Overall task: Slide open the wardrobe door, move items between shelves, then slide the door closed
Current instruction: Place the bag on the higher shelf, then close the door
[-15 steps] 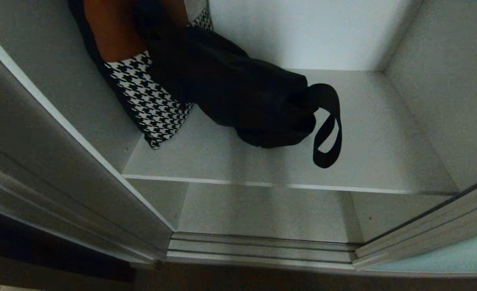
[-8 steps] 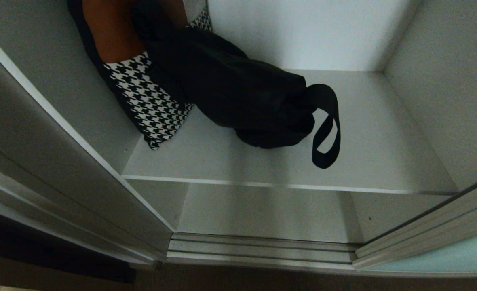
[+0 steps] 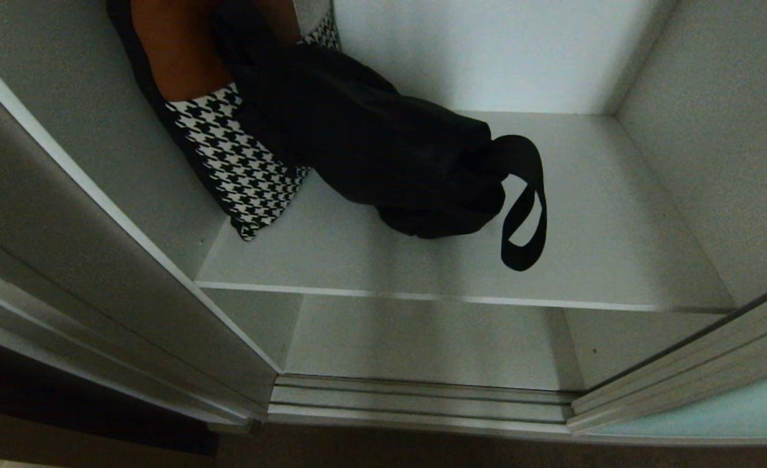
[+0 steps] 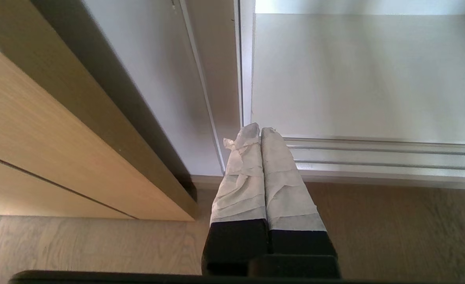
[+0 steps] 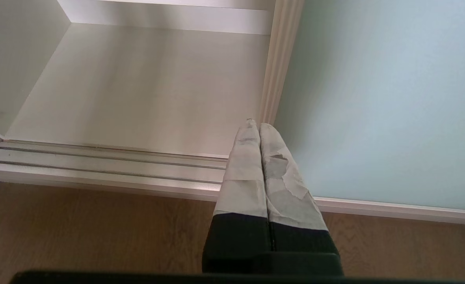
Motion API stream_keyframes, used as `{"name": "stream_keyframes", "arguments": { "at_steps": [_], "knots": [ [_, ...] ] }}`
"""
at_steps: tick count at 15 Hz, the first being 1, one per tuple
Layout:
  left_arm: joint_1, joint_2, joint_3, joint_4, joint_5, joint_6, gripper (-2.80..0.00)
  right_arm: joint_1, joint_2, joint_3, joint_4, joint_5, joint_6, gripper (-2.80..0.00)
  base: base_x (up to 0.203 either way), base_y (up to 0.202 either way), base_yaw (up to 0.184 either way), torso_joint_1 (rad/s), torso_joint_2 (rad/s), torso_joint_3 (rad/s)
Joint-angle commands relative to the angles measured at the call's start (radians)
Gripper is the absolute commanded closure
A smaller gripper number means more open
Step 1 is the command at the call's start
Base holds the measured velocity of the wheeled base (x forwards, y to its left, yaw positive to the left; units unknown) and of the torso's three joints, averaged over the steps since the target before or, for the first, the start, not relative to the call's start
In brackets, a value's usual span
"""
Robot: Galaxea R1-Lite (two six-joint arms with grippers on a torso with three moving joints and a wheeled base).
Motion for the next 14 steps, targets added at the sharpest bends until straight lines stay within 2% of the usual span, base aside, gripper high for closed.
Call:
{"name": "stream_keyframes", "arguments": {
  "at_steps": [1,2,12,14],
  "knots": [
    [0.0,0.004,0.0,0.001,0.001,0.002,0.0,0.001,-0.002,0.0,0.0,0.0,0.0,0.0,0.0,0.0,0.0,0.0,0.0,0.0],
    [0.0,0.004,0.005,-0.023,0.017,-0.003,0.0,0.001,-0.002,0.0,0.0,0.0,-0.001,0.0,0.0,0.0,0.0,0.0,0.0,0.0],
    [0.0,0.004,0.008,-0.025,0.024,-0.032,0.0,0.001,-0.002,0.0,0.0,0.0,0.0,0.0,0.0,0.0,0.0,0.0,0.0,0.0],
    [0.0,0.004,0.008,-0.025,0.022,-0.032,0.0,0.001,-0.002,0.0,0.0,0.0,0.0,0.0,-0.157,0.0,-0.001,0.006,0.01,0.002]
  ]
}}
